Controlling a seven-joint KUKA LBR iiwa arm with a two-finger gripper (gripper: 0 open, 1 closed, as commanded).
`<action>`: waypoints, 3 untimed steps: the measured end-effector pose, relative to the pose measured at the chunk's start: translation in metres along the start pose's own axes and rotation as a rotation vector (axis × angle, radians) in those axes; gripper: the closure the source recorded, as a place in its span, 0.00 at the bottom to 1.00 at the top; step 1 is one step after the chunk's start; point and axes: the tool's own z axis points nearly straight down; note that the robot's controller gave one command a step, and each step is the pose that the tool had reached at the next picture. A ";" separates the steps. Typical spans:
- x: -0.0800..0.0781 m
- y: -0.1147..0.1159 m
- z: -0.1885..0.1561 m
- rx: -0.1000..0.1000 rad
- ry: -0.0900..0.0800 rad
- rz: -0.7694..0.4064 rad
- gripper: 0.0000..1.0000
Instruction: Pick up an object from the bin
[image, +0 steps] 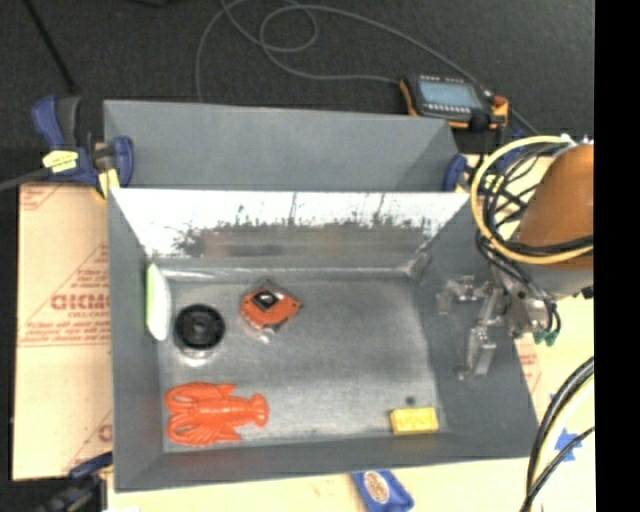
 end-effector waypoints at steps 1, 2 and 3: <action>-0.002 0.001 -0.005 0.002 -0.008 -0.005 0.00; 0.019 0.012 0.052 0.004 -0.013 -0.259 0.00; 0.046 0.026 0.061 -0.002 -0.002 -0.329 0.00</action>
Offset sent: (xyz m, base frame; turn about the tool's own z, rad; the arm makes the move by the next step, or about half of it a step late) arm -0.0473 0.0272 -0.1250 -0.5586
